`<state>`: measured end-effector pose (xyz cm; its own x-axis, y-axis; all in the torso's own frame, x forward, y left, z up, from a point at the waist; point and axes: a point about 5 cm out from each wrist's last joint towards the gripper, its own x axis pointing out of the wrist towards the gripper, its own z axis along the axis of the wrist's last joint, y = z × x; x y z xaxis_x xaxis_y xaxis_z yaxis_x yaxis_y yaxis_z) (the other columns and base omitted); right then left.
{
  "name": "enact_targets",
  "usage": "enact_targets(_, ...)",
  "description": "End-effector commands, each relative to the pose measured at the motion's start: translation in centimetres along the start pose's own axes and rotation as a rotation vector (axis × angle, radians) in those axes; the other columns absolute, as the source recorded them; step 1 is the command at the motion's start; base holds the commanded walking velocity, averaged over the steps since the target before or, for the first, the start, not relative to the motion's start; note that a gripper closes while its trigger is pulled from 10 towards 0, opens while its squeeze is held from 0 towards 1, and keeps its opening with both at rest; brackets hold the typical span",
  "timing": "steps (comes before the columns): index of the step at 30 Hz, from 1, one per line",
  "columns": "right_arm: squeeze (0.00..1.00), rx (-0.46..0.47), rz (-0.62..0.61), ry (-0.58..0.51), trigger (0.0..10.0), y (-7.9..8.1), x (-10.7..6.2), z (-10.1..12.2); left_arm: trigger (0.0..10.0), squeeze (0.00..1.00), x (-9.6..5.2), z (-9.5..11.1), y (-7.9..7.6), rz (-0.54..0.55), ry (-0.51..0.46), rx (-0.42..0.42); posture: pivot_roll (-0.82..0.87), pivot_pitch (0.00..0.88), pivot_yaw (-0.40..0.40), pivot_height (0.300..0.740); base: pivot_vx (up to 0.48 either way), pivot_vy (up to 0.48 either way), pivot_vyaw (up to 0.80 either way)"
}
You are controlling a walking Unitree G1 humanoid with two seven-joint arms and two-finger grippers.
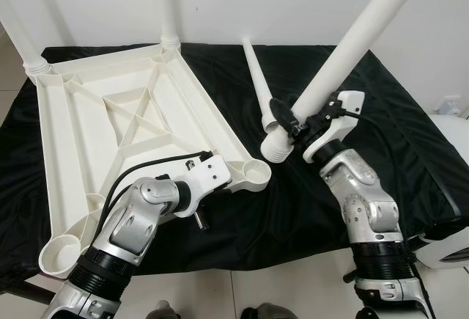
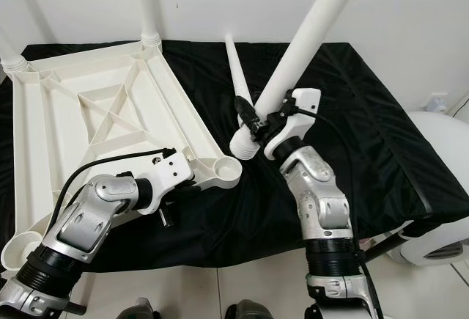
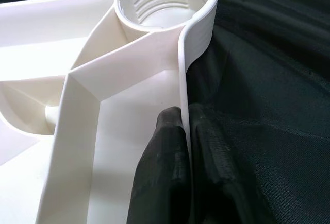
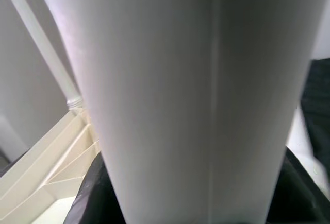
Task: Building children table
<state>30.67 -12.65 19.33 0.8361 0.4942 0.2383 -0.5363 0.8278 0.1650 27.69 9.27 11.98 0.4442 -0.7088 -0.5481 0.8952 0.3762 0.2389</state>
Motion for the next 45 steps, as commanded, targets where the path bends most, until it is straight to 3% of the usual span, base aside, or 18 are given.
enact_targets(1,0.0,0.025,0.013,0.034,10.0,0.3,0.1,-1.0,10.0,0.0,0.1,-3.2,0.2,0.134,0.135,-0.058,0.01,0.016,-0.06,0.74,0.0,0.0,0.0)
enact_targets(11,0.0,0.064,0.012,0.15,10.0,0.6,1.1,-3.7,10.0,0.0,0.1,-2.8,0.2,0.138,0.126,-0.049,0.03,0.015,-0.068,0.74,0.0,0.0,0.0)
enact_targets(24,0.0,0.035,-0.007,0.194,10.0,0.6,2.0,-4.3,10.0,0.0,-0.1,-2.7,0.0,0.141,0.119,-0.05,0.03,0.016,-0.073,0.74,0.0,0.0,0.0)
enact_targets(37,0.0,-0.006,-0.054,0.232,10.0,-0.7,0.5,-4.2,10.0,0.0,-0.4,-2.6,0.4,0.156,0.117,-0.051,0.02,0.034,-0.064,0.74,0.0,0.0,0.0)
enact_targets(45,0.0,-0.092,-0.034,0.199,10.0,0.0,0.5,-4.2,10.0,0.0,-0.5,-2.4,0.8,0.166,0.115,-0.049,0.02,0.04,-0.058,0.74,0.0,0.0,0.0)
